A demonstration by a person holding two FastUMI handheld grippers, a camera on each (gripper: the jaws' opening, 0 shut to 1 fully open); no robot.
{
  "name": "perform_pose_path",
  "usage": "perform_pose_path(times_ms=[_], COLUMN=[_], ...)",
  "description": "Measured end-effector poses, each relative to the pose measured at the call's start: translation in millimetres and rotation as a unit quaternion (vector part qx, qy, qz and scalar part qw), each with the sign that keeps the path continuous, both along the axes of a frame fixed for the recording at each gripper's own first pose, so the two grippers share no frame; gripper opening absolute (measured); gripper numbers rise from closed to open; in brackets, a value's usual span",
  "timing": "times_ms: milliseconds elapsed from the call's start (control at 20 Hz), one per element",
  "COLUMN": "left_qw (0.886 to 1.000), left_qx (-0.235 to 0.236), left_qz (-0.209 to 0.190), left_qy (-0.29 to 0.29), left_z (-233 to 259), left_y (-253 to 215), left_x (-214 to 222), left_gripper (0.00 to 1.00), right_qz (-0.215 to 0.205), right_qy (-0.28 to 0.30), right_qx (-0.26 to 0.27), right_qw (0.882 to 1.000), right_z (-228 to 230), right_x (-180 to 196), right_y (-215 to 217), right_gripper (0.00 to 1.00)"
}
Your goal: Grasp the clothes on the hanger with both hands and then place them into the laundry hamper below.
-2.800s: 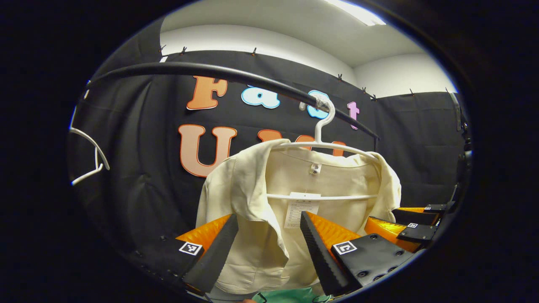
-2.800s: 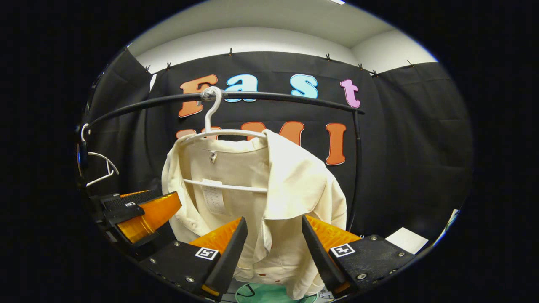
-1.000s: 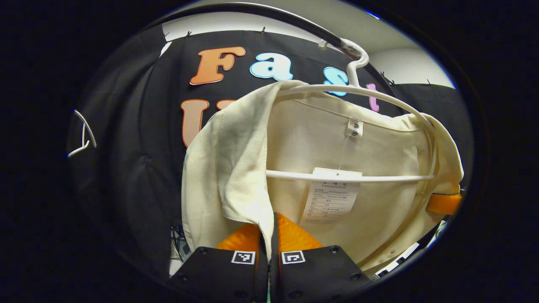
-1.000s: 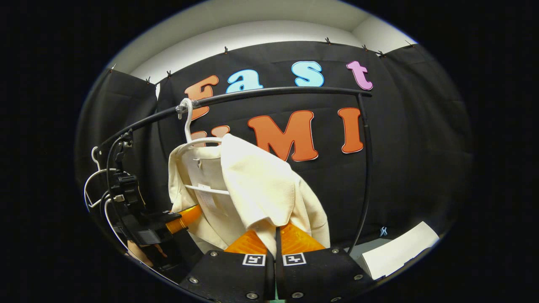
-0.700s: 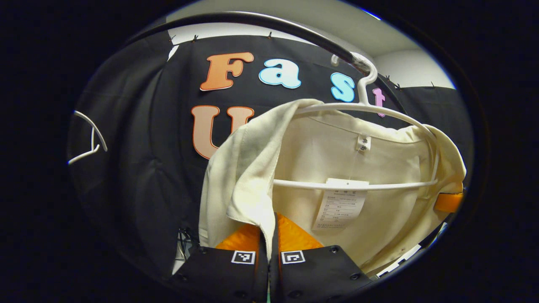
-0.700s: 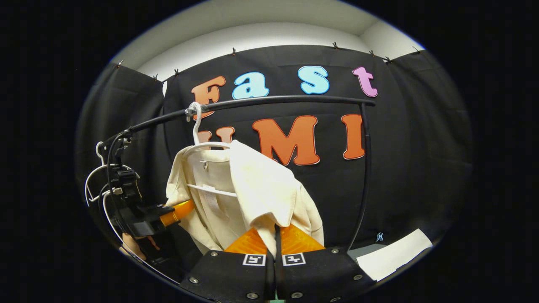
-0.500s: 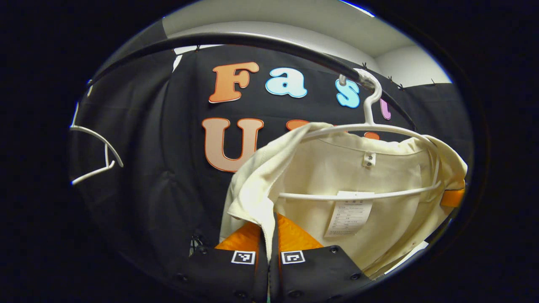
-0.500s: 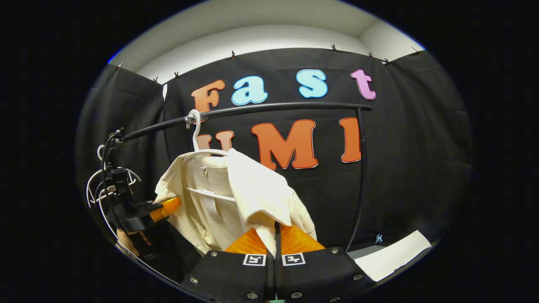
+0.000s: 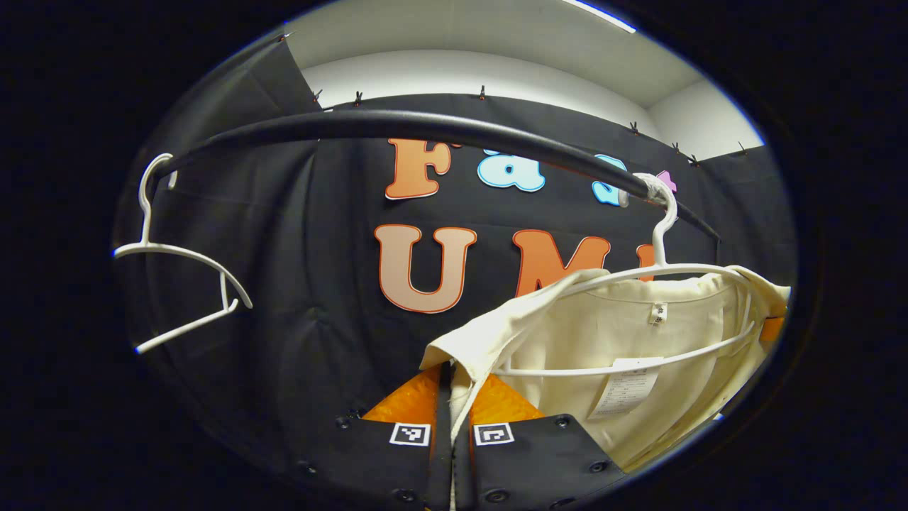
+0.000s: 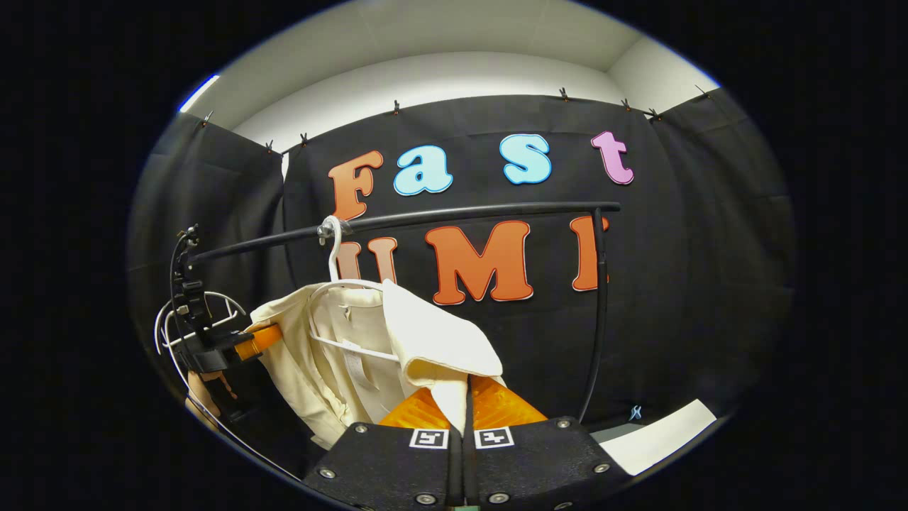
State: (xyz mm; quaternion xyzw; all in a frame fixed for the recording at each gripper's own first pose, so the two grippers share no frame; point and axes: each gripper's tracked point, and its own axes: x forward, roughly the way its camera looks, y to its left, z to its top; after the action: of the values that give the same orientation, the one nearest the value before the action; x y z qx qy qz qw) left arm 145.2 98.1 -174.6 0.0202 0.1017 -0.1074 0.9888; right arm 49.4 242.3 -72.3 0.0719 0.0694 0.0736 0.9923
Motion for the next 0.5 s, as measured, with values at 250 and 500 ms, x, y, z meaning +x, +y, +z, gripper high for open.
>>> perform_pose_path(times_ms=[250, 500], left_qw=[1.0, 1.0], left_qx=[0.007, -0.001], left_qz=[-0.003, -0.011], left_qy=[-0.011, -0.012], left_z=[17.2, 24.1], left_y=[10.0, 18.4], left_x=[6.3, 17.5], left_gripper=[0.08, 0.08], right_qz=[-0.002, -0.004], right_qy=[-0.005, -0.015], right_qx=[-0.003, 0.008], right_qw=[1.0, 1.0], right_z=[12.9, 22.6], right_x=[0.6, 7.1], right_y=[-12.4, -30.9], right_gripper=[0.0, 0.0])
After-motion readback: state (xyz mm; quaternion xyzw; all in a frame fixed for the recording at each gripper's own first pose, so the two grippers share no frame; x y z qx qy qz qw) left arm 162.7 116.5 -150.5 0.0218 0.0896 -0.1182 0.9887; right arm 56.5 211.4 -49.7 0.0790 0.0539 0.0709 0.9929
